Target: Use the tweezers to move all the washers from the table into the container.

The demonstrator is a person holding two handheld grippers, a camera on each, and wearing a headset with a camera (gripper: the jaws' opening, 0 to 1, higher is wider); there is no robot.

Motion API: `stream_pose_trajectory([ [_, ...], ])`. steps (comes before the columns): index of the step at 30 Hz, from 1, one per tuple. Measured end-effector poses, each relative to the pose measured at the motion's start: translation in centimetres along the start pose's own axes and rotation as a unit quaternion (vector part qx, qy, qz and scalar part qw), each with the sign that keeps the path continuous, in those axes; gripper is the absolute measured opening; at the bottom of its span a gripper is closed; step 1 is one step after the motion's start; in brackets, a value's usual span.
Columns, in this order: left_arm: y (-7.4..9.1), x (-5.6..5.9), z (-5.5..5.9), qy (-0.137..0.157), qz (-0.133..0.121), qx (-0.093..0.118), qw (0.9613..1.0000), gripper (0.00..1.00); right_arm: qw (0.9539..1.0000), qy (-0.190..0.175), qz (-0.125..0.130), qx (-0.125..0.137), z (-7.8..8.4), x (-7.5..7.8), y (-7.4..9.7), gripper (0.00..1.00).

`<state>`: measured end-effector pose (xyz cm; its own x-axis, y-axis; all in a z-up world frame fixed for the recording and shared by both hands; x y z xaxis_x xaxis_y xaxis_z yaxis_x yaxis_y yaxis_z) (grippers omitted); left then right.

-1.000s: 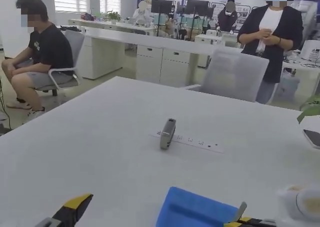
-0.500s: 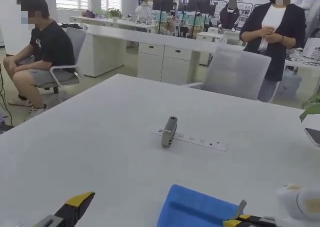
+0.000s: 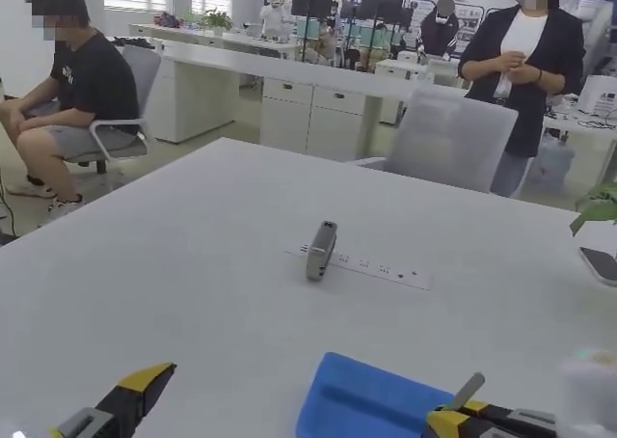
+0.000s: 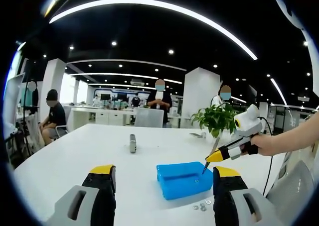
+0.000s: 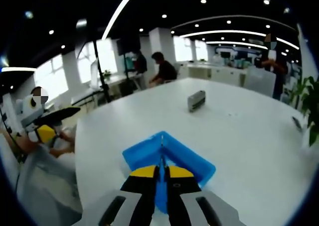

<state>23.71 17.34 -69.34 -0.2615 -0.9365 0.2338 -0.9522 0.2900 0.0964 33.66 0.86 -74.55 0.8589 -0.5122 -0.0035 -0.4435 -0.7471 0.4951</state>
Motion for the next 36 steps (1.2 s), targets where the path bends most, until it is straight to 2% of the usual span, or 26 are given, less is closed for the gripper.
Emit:
stream_pose_trajectory([
  [8,0.0,0.0,0.0,0.001,0.002,0.0,1.0,0.81,0.9997,-0.008,-0.023,0.007,0.2,-2.5,1.0,0.03],
  [16,0.0,0.0,0.1,0.0,0.004,-0.001,1.0,0.81,0.9985,-0.025,-0.046,-0.016,2.8,-4.1,0.4,0.03],
  [20,0.0,0.0,0.1,0.001,0.005,0.001,1.0,0.8,0.9973,-0.038,-0.054,-0.031,4.5,-4.4,-0.2,0.03],
  [25,0.0,0.0,0.1,0.001,0.006,0.001,1.0,0.8,0.9959,-0.047,-0.062,-0.046,5.8,-4.8,-0.7,0.03],
  [36,0.0,0.1,0.0,0.003,0.007,0.002,1.0,0.81,0.9946,-0.054,-0.065,-0.06,6.7,-5.1,-1.4,0.03],
])
Point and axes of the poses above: the centre of the closed fingertips' face, and the gripper's own axes: y roughly backward along the fingers, x roughly to its right, z roughly out of its underside, the point moved 1 cm from there along y, roughly backward along the fingers, and after that the axes turned 8 degrees about y, right-handed, at the moved point
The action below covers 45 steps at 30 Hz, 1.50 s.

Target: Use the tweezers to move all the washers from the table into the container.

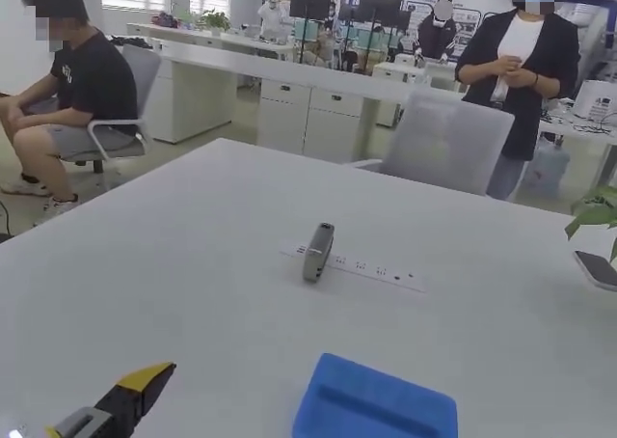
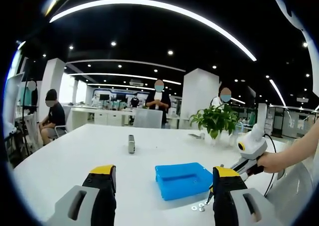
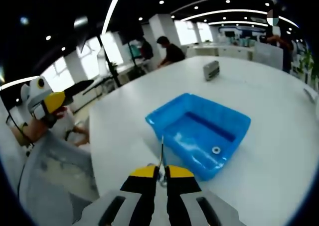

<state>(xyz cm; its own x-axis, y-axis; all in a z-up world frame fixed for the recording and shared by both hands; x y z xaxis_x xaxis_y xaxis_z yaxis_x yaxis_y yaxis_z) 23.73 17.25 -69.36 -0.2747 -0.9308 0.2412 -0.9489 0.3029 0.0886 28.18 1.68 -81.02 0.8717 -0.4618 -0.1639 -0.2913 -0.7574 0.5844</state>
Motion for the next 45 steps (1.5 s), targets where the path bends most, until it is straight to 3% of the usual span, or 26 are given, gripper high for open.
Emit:
stream_pose_trajectory([
  [10,-0.1,0.1,0.0,-0.002,0.003,-0.001,1.0,0.81,0.9999,0.015,0.002,-0.001,0.1,-0.7,0.0,0.04],
  [15,-0.1,0.2,0.1,-0.002,0.006,-0.002,1.0,0.81,0.9964,0.082,0.009,-0.016,0.0,-1.5,-0.3,0.03],
  [24,0.0,0.2,0.0,-0.004,0.002,-0.003,1.0,0.8,0.9883,0.144,0.04,-0.03,0.0,-2.6,-0.7,0.03],
  [30,-0.1,0.2,0.2,-0.005,0.003,-0.009,0.9999,0.8,0.9936,0.101,0.05,-0.009,0.0,-1.9,-0.5,0.03],
  [38,-0.2,0.4,0.3,-0.005,0.008,-0.012,0.9999,0.81,0.9943,0.096,0.046,-0.01,0.0,-1.7,-0.4,0.03],
  [45,-0.1,0.3,0.2,-0.003,0.004,-0.008,1.0,0.81,0.9949,0.089,0.047,0.008,-1.3,-1.6,0.7,0.03],
])
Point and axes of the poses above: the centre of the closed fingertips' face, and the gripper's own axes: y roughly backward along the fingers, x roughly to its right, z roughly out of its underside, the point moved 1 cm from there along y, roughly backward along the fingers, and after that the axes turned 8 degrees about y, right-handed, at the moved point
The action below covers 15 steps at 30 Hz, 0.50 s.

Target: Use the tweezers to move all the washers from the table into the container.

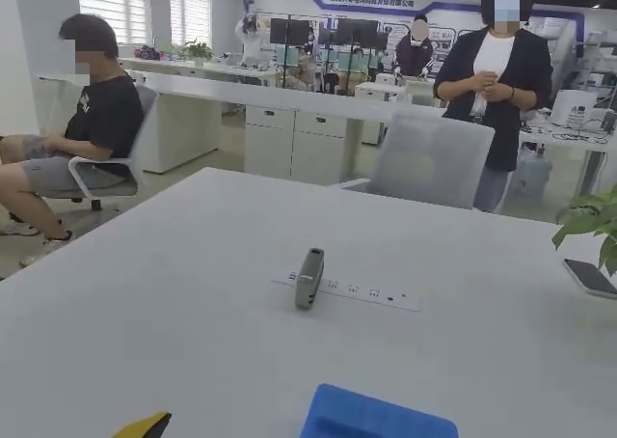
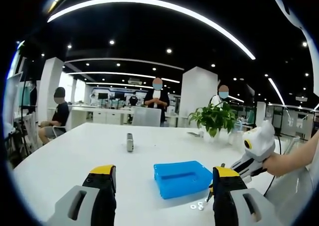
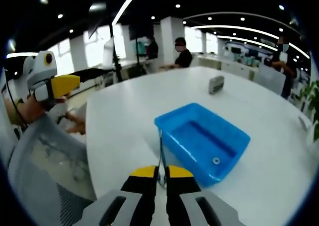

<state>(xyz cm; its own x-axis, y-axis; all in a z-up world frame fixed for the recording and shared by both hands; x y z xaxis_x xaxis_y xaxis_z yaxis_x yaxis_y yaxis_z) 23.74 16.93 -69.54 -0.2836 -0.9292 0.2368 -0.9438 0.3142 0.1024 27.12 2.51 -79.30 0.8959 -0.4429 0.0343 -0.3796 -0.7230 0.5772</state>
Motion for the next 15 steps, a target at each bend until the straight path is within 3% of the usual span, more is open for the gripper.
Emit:
stream_pose_trajectory([
  [11,-0.3,0.6,0.4,0.005,0.013,-0.012,0.9998,0.83,0.9994,-0.008,0.009,0.033,-2.8,1.0,2.1,0.03],
  [15,-0.4,1.0,0.9,0.0,0.023,-0.027,0.9994,0.84,0.9986,-0.012,0.013,0.049,-3.9,1.7,3.0,0.03],
])
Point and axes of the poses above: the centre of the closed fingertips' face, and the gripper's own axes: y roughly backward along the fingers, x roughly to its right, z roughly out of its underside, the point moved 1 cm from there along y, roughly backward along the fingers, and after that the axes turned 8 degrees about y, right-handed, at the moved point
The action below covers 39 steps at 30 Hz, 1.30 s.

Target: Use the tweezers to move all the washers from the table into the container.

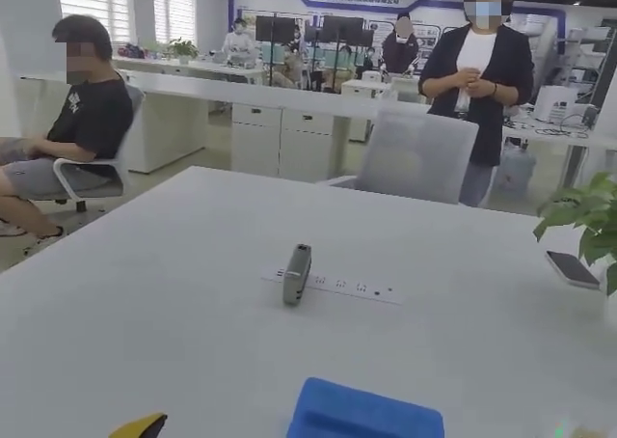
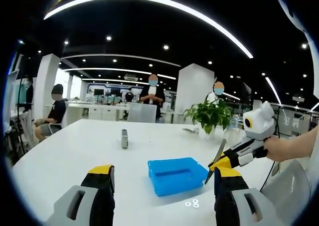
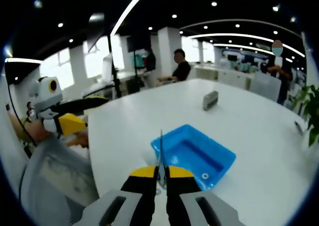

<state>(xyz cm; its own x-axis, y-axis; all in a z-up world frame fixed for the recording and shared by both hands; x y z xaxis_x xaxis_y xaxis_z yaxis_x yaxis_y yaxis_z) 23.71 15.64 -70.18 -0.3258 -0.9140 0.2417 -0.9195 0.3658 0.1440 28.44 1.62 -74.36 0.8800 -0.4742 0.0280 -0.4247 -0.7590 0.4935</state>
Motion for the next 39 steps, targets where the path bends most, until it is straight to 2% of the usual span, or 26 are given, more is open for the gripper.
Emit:
stream_pose_trajectory([
  [5,-0.3,0.8,0.5,-0.016,0.01,-0.017,0.9997,0.83,0.9999,-0.004,0.003,0.014,-1.0,0.8,0.7,0.03],
  [11,-0.2,0.8,0.6,-0.017,0.011,-0.023,0.9995,0.84,0.9997,-0.008,0.003,0.025,-2.0,1.6,0.9,0.03],
  [22,-0.1,0.6,0.6,-0.01,0.009,-0.027,0.9995,0.85,0.9995,-0.004,0.003,0.033,-3.4,3.2,-0.3,0.03],
  [31,0.0,1.1,1.0,-0.019,0.016,-0.041,0.9989,0.85,0.9995,-0.02,0.002,0.026,-3.0,4.8,-2.0,0.03],
  [39,0.1,1.6,1.5,-0.025,0.025,-0.058,0.9977,0.85,0.9996,-0.028,0.002,0.001,-1.2,6.1,-3.4,0.03],
])
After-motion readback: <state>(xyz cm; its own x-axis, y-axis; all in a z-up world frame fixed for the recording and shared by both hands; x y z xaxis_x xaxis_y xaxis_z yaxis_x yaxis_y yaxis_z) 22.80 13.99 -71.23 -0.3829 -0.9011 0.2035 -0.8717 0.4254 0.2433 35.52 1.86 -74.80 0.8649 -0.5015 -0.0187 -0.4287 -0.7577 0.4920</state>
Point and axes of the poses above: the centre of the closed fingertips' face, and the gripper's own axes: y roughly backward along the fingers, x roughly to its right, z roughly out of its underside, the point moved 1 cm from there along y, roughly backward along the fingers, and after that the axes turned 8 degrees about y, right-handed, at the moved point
